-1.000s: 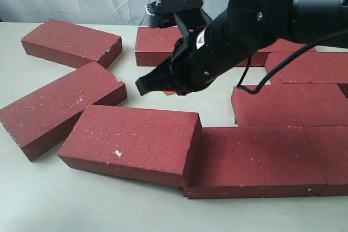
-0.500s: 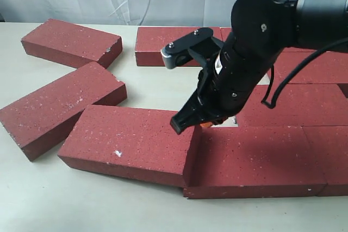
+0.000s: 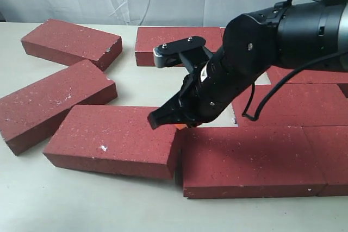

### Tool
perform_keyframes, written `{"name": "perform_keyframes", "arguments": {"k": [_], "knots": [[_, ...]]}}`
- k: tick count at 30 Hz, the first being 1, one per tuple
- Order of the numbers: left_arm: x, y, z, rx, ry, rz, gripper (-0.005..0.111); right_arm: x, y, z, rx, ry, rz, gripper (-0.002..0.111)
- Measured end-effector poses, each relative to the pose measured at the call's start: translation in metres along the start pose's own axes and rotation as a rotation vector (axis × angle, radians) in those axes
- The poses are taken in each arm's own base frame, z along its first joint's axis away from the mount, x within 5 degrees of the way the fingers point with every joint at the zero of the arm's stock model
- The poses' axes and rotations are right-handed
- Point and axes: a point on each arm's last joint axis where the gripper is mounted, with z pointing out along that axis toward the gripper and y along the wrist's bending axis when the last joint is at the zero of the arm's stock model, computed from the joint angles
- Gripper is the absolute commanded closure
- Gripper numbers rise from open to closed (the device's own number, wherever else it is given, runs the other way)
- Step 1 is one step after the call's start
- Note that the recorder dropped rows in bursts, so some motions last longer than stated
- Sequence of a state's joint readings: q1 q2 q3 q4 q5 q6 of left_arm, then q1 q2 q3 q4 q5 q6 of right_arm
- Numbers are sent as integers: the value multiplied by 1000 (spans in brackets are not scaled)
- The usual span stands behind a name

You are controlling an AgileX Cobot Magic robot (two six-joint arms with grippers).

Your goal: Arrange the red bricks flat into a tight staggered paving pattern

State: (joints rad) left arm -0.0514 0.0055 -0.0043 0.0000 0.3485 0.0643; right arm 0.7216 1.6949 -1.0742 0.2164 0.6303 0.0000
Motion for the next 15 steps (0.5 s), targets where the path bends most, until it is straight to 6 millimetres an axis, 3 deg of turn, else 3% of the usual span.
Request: {"name": "perform_keyframes", "arguments": {"k": [8,15], "knots": [[0,0,0,0,0,0,107,-4,-2,26,-6,-18,41,109],[0,0,0,0,0,0,107,-9,-1,18,-9,-77,38,109]]}}
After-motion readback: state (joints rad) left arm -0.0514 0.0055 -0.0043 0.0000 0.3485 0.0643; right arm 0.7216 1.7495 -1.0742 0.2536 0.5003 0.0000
